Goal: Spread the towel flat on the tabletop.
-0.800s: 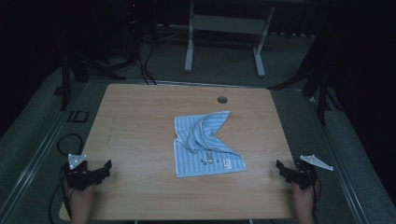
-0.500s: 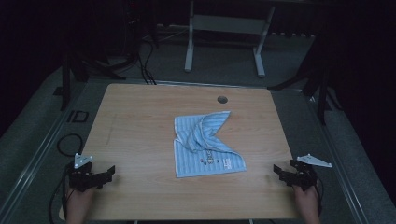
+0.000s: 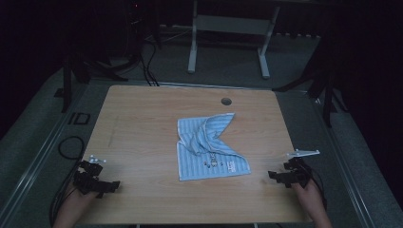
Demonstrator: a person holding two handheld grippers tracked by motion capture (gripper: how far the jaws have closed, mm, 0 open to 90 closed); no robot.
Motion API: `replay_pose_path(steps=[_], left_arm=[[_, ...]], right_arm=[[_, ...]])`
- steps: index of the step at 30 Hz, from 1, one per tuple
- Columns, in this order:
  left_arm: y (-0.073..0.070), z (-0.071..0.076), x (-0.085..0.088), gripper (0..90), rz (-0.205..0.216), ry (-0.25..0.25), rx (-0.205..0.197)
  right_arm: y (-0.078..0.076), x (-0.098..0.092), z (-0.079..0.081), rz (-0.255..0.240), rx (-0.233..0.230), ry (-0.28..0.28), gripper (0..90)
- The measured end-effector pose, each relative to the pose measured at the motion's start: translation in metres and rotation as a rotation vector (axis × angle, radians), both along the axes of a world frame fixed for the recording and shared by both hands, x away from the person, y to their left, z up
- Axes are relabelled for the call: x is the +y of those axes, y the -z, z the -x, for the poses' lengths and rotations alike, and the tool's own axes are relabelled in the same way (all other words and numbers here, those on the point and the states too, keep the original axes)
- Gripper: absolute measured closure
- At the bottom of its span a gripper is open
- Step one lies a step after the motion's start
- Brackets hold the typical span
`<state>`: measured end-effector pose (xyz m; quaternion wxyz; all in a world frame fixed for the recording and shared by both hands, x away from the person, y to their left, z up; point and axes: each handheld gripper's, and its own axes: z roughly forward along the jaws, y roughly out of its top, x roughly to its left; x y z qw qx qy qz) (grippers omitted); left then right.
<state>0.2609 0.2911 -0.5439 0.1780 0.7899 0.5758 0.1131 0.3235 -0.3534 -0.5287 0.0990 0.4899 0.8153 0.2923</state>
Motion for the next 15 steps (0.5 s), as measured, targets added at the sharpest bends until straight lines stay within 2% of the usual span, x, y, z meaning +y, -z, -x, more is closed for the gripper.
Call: replay_pose_path(steps=[2, 3, 5, 6, 7, 8, 10, 12, 15], left_arm=[[-0.001, -0.004, -0.008, 1.9, -0.023, 0.019, 0.019], [-0.002, -0.006, -0.011, 1.9, -0.011, 0.027, 0.015], [-0.003, -0.007, -0.015, 1.9, -0.009, 0.046, 0.015], [-0.005, -0.01, -0.025, 1.9, -0.023, 0.079, 0.002], [-0.005, -0.01, -0.025, 1.8, -0.023, 0.079, 0.002], [-0.007, -0.014, -0.034, 1.8, -0.024, 0.11, -0.01], [-0.008, -0.018, -0.043, 1.9, -0.019, 0.145, -0.009], [-0.009, -0.023, -0.053, 1.9, -0.033, 0.178, -0.01], [-0.01, -0.027, -0.063, 3.4, -0.037, 0.204, -0.014]], right_arm=[[-0.002, 0.013, -0.004, 0.025, 0.012, -0.02, 12.4], [-0.004, 0.019, -0.007, 0.039, 0.012, -0.041, 11.9], [-0.005, 0.024, -0.009, 0.033, 0.019, -0.052, 11.8], [-0.008, 0.034, -0.014, -0.004, 0.035, -0.077, 12.8], [-0.008, 0.034, -0.014, -0.004, 0.035, -0.077, 12.8], [-0.01, 0.045, -0.019, 0.018, 0.031, -0.11, 13.3], [-0.012, 0.056, -0.022, 0.033, 0.021, -0.15, 14.6], [-0.016, 0.067, -0.025, 0.047, -0.008, -0.172, 17.8], [-0.023, 0.083, -0.028, 0.063, -0.021, -0.234, 22.2]])
